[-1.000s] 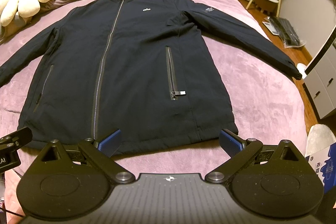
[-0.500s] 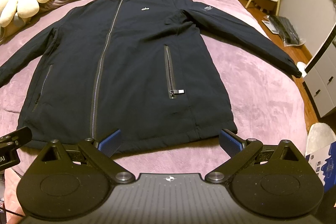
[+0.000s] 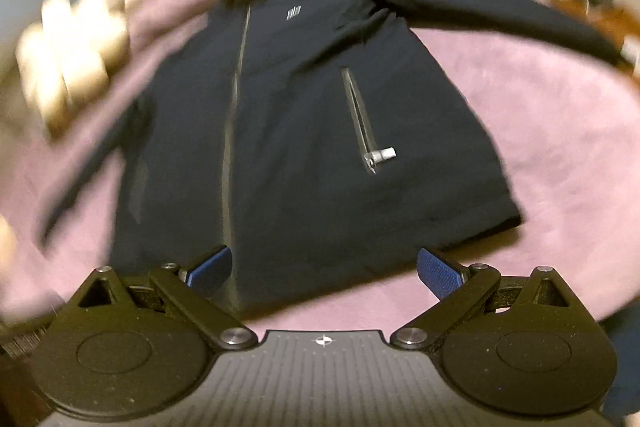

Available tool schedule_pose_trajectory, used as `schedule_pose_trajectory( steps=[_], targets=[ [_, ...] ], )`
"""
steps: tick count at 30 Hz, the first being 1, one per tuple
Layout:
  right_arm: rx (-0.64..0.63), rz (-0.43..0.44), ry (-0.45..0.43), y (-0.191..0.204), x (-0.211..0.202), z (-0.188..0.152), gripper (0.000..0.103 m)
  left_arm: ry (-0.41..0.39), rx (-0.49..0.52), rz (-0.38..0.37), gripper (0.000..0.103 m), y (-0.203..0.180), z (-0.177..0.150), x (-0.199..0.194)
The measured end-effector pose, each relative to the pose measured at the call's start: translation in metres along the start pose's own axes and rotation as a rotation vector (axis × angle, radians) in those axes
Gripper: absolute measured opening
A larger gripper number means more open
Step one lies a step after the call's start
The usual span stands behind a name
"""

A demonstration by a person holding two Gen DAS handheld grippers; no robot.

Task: Fold large clothes
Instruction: 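Grasp the navy jacket sleeve near its cuff with the right tool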

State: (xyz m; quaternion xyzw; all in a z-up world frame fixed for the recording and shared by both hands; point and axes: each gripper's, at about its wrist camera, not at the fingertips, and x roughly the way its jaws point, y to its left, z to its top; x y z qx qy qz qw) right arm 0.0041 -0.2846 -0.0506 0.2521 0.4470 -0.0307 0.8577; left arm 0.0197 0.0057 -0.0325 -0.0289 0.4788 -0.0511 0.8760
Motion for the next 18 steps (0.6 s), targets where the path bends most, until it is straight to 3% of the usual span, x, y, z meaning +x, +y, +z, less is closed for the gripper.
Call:
schedule_pose_trajectory(
  steps=[3, 5, 8, 11, 13, 15, 17, 18],
  targets=[
    [0.178, 0.154, -0.147, -0.052, 0.004, 0.013, 0.099, 0.028, -0.092, -0.06, 0.103, 0.011, 0.006, 0.015],
    [0.28, 0.197, -0.165, -0.086, 0.012, 0.031, 0.099, 0.046, -0.168, -0.076, 0.103, 0.02, 0.013, 0.029],
    [0.461, 0.189, -0.262, -0.143, 0.02, 0.061, 0.099, 0.043, -0.222, -0.049, 0.103, 0.028, 0.027, 0.054],
    [0.61, 0.151, -0.391, -0.196, 0.031, 0.092, 0.099, 0.023, -0.188, 0.013, 0.103, 0.022, 0.043, 0.082],
    [0.718, 0.142, -0.429, -0.23, 0.045, 0.112, 0.091, 0.02, -0.173, 0.049, 0.103, 0.017, 0.055, 0.102],
    [0.8, 0.111, -0.455, -0.258, 0.061, 0.128, 0.065, 0.024, -0.169, 0.071, 0.103, 0.013, 0.065, 0.124],
    [0.878, 0.095, -0.469, -0.281, 0.076, 0.141, 0.055, 0.025, -0.168, 0.085, 0.103, 0.009, 0.074, 0.142],
    [0.919, 0.081, -0.478, -0.292, 0.084, 0.145, 0.055, 0.027, -0.166, 0.095, 0.103, 0.006, 0.078, 0.149]
  ],
)
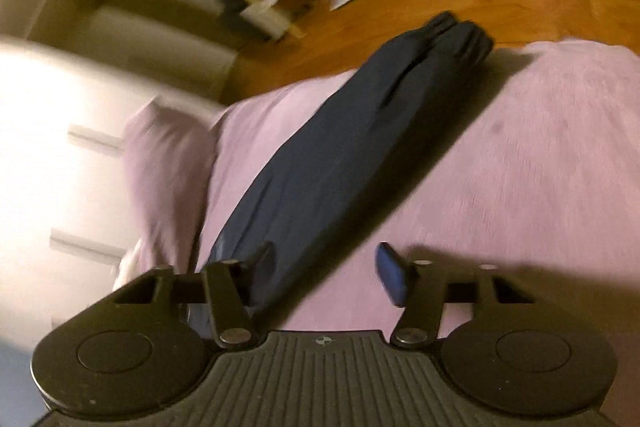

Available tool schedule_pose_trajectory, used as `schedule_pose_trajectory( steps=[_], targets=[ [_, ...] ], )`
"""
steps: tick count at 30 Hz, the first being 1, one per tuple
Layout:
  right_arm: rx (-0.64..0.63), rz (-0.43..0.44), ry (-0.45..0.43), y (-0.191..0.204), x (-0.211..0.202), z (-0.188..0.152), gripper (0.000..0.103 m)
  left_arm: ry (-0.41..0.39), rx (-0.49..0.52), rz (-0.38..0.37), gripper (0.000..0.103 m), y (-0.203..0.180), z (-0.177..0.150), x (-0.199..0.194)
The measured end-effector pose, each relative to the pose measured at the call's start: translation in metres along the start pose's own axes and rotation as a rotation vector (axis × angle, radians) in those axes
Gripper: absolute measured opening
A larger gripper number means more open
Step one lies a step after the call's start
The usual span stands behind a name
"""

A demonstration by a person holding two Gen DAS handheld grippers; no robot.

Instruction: Fold large clothes

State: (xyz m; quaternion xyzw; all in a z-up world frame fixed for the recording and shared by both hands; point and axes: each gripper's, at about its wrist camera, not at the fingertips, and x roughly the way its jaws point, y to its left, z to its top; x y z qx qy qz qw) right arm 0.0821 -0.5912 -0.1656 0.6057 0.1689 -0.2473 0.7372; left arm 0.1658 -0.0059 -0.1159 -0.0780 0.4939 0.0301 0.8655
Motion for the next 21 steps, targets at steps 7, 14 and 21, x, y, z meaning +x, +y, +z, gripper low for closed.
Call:
schedule_pose_trajectory(
  steps=[7, 14, 21],
  targets=[
    [0.203, 0.057, -0.069, -0.033, 0.039, 0.029, 0.042, -0.005, 0.057, 0.075, 0.103, -0.018, 0.01, 0.037],
    [-0.145, -0.16, -0.099, 0.03, 0.044, 0.034, 0.016, 0.044, 0.056, 0.032, 0.103, -0.008, 0.01, 0.05],
    [-1.045, -0.072, -0.144, 0.212, 0.043, -0.101, 0.017, 0.074, 0.032, -0.036, 0.103, 0.007, 0.017, 0.048]
  ],
)
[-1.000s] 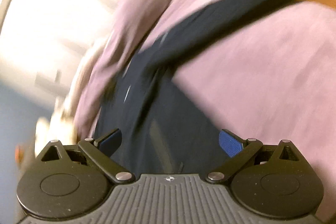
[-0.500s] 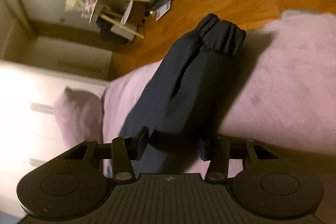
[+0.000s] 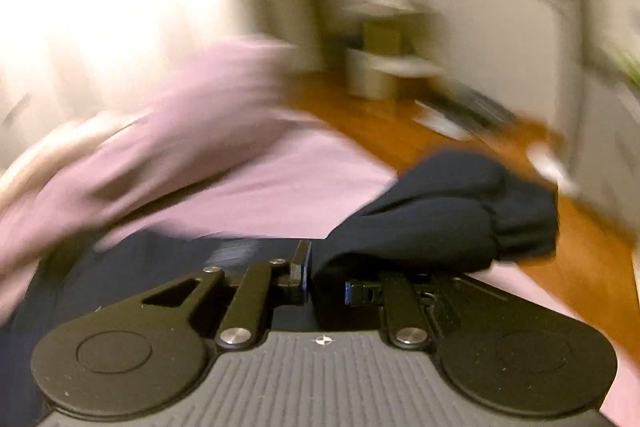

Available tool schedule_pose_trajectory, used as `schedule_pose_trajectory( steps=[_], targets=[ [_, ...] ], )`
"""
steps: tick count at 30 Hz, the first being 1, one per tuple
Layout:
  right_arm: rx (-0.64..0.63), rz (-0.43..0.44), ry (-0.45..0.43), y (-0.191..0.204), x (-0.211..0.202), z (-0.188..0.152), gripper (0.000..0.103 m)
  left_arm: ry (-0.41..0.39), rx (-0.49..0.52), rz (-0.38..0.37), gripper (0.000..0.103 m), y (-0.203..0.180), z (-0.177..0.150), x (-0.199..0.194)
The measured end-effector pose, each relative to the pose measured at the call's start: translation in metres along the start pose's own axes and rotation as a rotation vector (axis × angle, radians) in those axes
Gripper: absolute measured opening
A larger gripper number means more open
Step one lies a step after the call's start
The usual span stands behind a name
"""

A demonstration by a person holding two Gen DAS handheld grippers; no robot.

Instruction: Fold large clothes

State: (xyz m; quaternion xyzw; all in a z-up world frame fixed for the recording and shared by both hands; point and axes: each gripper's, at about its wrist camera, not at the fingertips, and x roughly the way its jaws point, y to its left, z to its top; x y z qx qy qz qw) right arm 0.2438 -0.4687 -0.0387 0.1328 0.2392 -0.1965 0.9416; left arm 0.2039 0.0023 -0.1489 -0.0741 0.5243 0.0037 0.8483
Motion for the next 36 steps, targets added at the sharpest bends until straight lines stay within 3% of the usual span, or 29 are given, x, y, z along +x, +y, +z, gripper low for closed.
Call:
schedule_pose_trajectory(
  steps=[2, 3, 5, 7, 9, 12, 17, 19, 21, 25, 27, 28, 30, 31, 33, 35, 36],
  targets=[
    [-0.203, 0.125, 0.018, 0.068, -0.01, -0.008, 0.028, -0.003, -0.04, -0.042, 0.103, 0.007, 0.004, -0.008],
    [-0.289, 0.177, 0.032, 0.096, -0.015, -0.019, 0.048, -0.011, -0.061, -0.071, 0.103, 0.011, 0.007, -0.011],
    [-0.436, 0.292, 0.083, 0.144, -0.025, -0.048, 0.066, -0.042, -0.084, -0.128, 0.103, 0.016, 0.015, -0.021],
    [-0.472, 0.379, 0.149, 0.163, -0.032, -0.073, 0.066, -0.096, -0.065, -0.14, 0.103, 0.016, 0.027, -0.029],
    [-0.396, 0.405, 0.221, 0.155, -0.033, -0.086, 0.065, -0.13, -0.048, -0.17, 0.103, 0.009, 0.04, -0.034],
    [-0.165, 0.413, 0.298, 0.115, -0.038, -0.094, 0.065, -0.152, -0.054, -0.277, 0.103, -0.004, 0.061, -0.027],
    [0.076, 0.317, 0.339, 0.05, -0.055, -0.119, 0.065, -0.09, -0.105, -0.502, 0.103, -0.047, 0.098, 0.016],
    [0.149, 0.291, 0.355, 0.021, -0.062, -0.126, 0.065, -0.062, -0.134, -0.549, 0.102, -0.064, 0.109, 0.034],
    [0.198, 0.278, 0.374, 0.001, -0.064, -0.131, 0.065, -0.027, -0.14, -0.548, 0.09, -0.08, 0.117, 0.054],
    [0.24, 0.269, 0.385, -0.017, -0.063, -0.14, 0.065, 0.054, -0.141, -0.547, 0.076, -0.104, 0.125, 0.087],
    [0.246, 0.271, 0.377, -0.022, -0.065, -0.143, 0.065, 0.072, -0.159, -0.567, 0.063, -0.105, 0.125, 0.097],
    [0.249, 0.274, 0.376, -0.023, -0.063, -0.143, 0.065, 0.069, -0.161, -0.556, 0.06, -0.106, 0.125, 0.1],
    [0.247, 0.277, 0.372, -0.021, -0.06, -0.142, 0.065, 0.067, -0.138, -0.523, 0.037, -0.11, 0.127, 0.103],
    [0.243, 0.276, 0.368, -0.023, -0.061, -0.14, 0.065, 0.065, -0.127, -0.512, 0.035, -0.111, 0.128, 0.103],
    [0.226, 0.272, 0.351, -0.02, -0.061, -0.133, 0.065, 0.042, -0.115, -0.515, 0.021, -0.109, 0.129, 0.094],
    [0.209, 0.266, 0.326, -0.017, -0.061, -0.122, 0.065, -0.023, -0.077, -0.5, 0.009, -0.106, 0.135, 0.074],
    [0.204, 0.269, 0.313, -0.015, -0.061, -0.116, 0.065, -0.069, -0.052, -0.488, 0.009, -0.102, 0.142, 0.06]
  ],
)
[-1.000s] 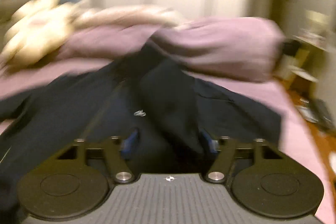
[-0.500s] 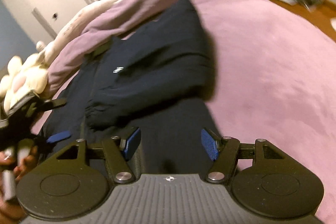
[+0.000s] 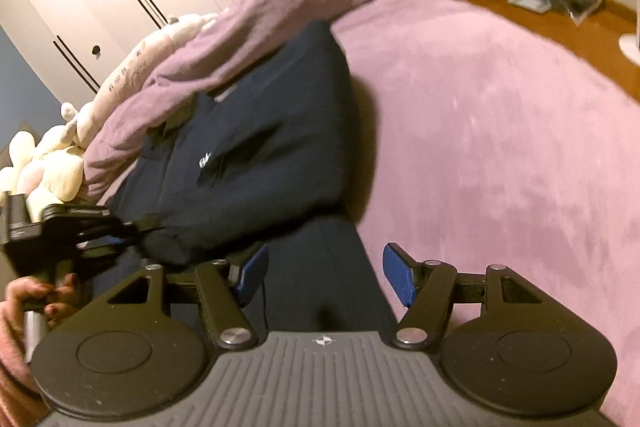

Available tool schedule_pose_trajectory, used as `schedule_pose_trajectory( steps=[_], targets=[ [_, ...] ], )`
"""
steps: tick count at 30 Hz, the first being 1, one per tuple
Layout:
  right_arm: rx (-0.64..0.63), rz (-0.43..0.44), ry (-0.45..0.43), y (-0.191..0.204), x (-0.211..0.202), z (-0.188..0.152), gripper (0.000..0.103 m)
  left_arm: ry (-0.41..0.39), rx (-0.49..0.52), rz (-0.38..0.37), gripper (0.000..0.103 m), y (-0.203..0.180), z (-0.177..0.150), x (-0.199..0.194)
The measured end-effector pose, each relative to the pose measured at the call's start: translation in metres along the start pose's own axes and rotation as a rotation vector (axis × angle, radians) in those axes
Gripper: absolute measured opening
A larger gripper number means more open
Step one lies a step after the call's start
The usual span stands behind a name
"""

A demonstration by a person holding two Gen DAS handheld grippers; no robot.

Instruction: Fold large clothes

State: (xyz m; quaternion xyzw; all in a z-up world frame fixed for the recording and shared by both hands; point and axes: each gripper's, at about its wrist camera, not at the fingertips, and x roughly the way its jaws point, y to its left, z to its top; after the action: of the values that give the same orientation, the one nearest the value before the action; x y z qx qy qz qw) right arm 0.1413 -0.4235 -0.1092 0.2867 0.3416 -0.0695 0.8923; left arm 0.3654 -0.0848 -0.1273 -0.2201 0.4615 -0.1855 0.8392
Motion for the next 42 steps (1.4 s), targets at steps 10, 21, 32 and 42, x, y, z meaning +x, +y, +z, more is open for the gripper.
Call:
schedule_pose_trajectory(
  steps=[10, 21, 32, 42],
  targets=[
    [-0.053, 0.114, 0.028, 0.048, 0.049, 0.041, 0.065, -0.294, 0.177, 0.518, 0.012, 0.055, 0.056, -0.082],
    [0.18, 0.235, 0.148, 0.068, 0.154, 0.041, 0.065, -0.199, -0.064, 0.361, 0.045, 0.141, 0.06, -0.055],
    [0.246, 0.124, 0.06, 0.065, 0.197, 0.069, 0.014, -0.411, 0.131, 0.38, 0.007, 0.089, 0.084, -0.062],
    [0.204, 0.045, -0.031, 0.048, 0.163, 0.07, 0.024, -0.363, 0.135, 0.571, 0.029, 0.088, 0.083, -0.03]
  ],
)
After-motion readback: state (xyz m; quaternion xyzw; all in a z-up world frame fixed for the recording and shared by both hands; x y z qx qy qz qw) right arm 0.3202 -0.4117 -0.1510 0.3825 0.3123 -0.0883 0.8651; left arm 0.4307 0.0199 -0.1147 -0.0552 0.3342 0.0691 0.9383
